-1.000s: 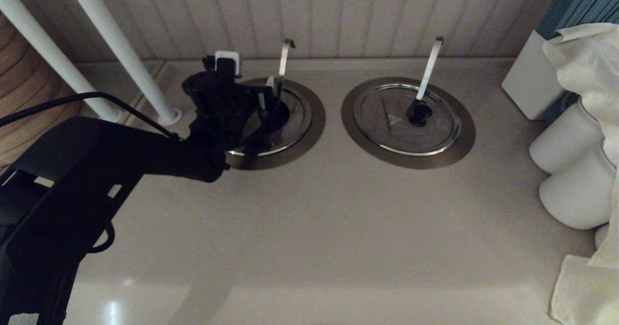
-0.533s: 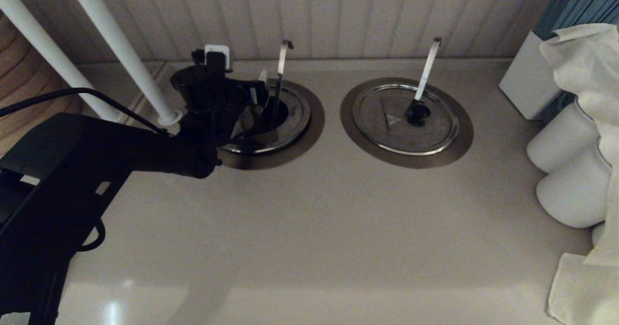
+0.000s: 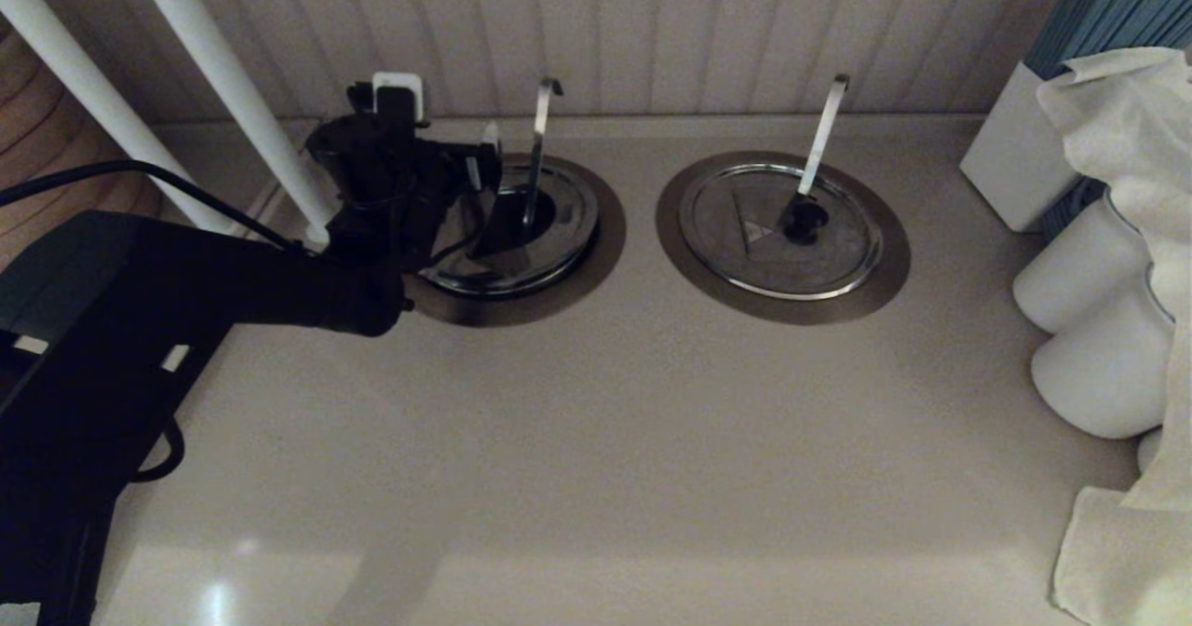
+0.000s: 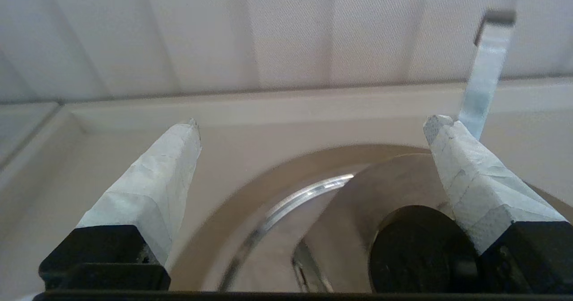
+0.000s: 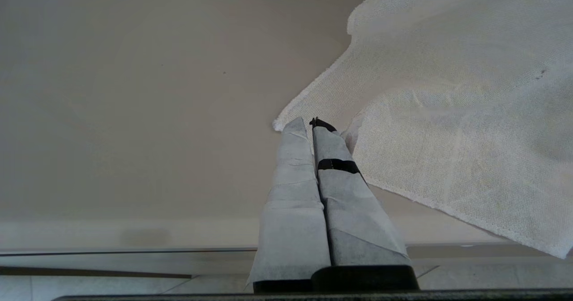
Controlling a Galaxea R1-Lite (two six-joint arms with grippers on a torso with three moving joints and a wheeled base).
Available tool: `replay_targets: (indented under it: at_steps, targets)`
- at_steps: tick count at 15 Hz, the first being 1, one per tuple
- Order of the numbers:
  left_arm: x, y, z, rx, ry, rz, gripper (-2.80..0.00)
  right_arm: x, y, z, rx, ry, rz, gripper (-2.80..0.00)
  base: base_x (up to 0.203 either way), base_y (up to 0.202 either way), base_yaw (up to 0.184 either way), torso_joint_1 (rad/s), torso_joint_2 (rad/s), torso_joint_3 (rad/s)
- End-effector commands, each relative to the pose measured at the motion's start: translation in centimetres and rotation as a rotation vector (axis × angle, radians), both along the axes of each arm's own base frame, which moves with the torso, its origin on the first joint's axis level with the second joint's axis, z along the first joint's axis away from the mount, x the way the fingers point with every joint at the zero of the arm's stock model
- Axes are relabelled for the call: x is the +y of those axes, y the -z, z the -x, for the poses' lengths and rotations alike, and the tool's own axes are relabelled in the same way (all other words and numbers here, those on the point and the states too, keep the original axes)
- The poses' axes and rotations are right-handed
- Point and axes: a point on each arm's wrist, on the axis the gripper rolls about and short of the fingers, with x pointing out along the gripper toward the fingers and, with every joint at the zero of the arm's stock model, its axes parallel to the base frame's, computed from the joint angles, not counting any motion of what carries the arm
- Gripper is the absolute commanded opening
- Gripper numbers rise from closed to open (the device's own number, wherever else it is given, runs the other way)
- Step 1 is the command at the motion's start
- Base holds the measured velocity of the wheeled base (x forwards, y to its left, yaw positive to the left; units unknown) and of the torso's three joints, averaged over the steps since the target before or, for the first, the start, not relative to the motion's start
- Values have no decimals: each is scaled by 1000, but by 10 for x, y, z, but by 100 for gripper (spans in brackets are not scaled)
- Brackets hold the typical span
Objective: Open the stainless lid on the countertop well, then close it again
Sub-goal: Open the lid
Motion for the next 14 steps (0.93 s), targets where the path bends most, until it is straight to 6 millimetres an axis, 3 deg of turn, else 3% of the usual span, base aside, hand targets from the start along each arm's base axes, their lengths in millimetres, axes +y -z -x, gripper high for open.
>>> replay_targets:
  at_steps: [1, 7, 14]
  targets:
    - [-7, 4, 0, 7, 12, -2, 0, 0, 0, 0, 0, 0, 0, -280, 0, 0, 0, 0, 0, 0]
    - [-26, 13, 2, 29, 46, -10, 0, 0, 0, 0, 0, 0, 0, -280, 0, 0, 0, 0, 0, 0]
    - [-23, 2, 7, 7, 42, 2, 0, 0, 0, 0, 0, 0, 0, -280, 0, 0, 0, 0, 0, 0]
